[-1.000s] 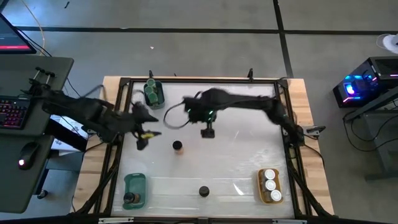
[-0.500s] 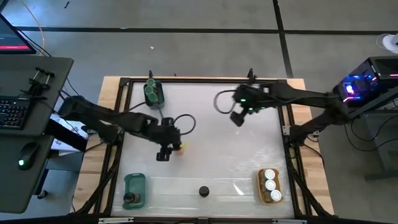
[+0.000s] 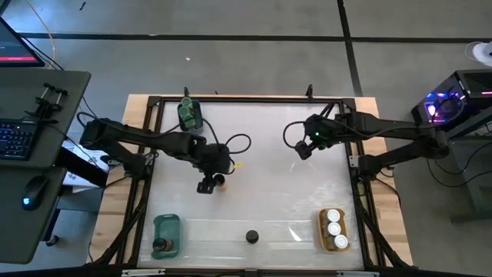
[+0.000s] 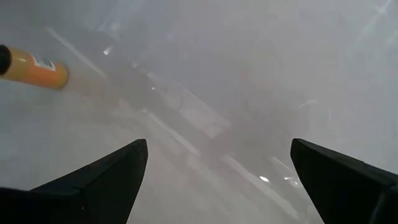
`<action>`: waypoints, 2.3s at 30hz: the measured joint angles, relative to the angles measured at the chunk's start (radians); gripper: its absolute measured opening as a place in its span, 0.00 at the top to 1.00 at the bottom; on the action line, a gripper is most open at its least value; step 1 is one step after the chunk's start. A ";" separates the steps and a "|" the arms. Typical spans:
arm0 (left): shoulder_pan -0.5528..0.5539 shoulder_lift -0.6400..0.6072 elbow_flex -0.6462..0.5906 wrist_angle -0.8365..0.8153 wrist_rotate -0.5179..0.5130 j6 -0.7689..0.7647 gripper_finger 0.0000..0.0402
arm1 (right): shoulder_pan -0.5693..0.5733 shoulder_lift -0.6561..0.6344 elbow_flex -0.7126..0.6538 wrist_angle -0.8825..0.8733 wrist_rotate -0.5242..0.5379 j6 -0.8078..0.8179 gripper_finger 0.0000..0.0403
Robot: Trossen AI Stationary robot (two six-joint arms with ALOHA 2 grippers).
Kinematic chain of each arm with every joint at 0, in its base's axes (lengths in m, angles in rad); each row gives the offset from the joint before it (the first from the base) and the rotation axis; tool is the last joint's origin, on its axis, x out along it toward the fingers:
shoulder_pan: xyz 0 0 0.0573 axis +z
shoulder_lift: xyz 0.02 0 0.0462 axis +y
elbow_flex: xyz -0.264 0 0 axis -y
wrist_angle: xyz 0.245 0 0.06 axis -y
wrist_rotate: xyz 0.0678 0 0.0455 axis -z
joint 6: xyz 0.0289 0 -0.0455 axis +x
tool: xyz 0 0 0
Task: Sort spices by type
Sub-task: Put the top black seasoning bottle into the green bin
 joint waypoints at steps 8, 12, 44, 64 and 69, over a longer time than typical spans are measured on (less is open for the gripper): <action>-0.004 0.058 0.000 -0.012 0.004 -0.007 0.36 | 0.024 0.015 -0.007 0.047 -0.001 -0.028 0.03; -0.007 0.078 0.000 -0.014 0.002 -0.011 0.36 | 0.024 0.016 -0.007 0.065 -0.001 -0.036 0.03; 0.145 0.145 0.213 -0.432 0.103 -0.486 0.58 | 0.024 0.016 -0.007 0.139 0.044 -0.063 0.03; 0.128 0.010 0.254 -0.713 -0.017 -0.605 0.58 | -0.005 0.016 -0.007 0.217 0.060 -0.078 0.03; -0.050 -0.153 0.255 -0.655 -0.120 -0.865 0.58 | -0.005 0.016 -0.007 0.221 0.061 -0.101 0.03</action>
